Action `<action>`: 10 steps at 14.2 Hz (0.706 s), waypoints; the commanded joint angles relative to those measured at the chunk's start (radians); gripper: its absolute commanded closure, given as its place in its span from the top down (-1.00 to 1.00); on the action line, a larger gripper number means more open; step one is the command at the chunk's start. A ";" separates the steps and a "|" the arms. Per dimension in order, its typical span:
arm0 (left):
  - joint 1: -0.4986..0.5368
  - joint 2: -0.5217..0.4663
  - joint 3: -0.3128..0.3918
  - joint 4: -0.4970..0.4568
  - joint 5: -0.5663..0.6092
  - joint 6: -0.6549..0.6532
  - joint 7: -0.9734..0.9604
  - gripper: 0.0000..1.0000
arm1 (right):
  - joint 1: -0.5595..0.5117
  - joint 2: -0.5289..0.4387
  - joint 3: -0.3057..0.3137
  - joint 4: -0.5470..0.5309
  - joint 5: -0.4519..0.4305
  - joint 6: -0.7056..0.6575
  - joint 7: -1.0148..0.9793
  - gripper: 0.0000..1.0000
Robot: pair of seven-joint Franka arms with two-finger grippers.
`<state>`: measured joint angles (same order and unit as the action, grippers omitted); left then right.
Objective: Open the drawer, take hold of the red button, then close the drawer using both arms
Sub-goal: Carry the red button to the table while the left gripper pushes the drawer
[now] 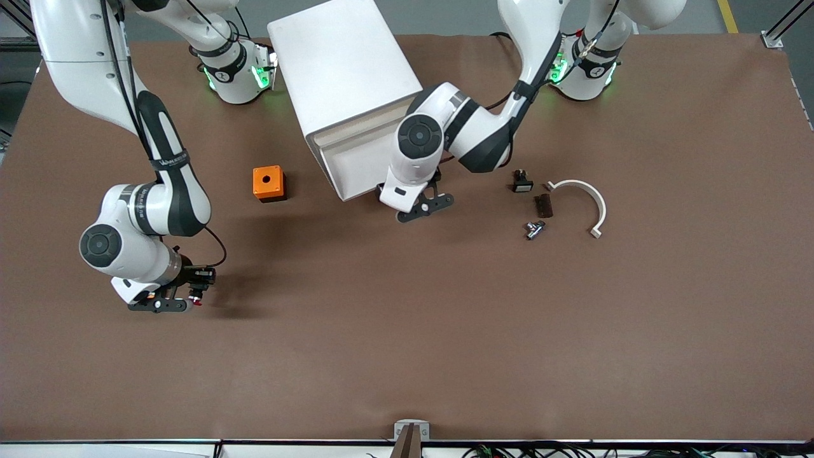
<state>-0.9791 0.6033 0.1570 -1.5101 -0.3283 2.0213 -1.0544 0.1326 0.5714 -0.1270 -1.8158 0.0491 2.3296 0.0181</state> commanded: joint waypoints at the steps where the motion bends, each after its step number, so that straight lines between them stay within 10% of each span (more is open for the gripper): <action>1: -0.042 -0.013 0.004 -0.025 0.025 0.019 -0.053 0.99 | -0.036 0.037 0.020 0.013 -0.021 0.034 -0.007 -1.00; 10: -0.090 -0.011 -0.039 -0.021 -0.039 0.014 -0.217 0.99 | -0.039 0.058 0.020 0.010 -0.023 0.034 -0.007 -0.98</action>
<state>-1.0626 0.6040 0.1259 -1.5202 -0.3337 2.0250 -1.2406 0.1160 0.6235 -0.1254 -1.8154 0.0397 2.3673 0.0170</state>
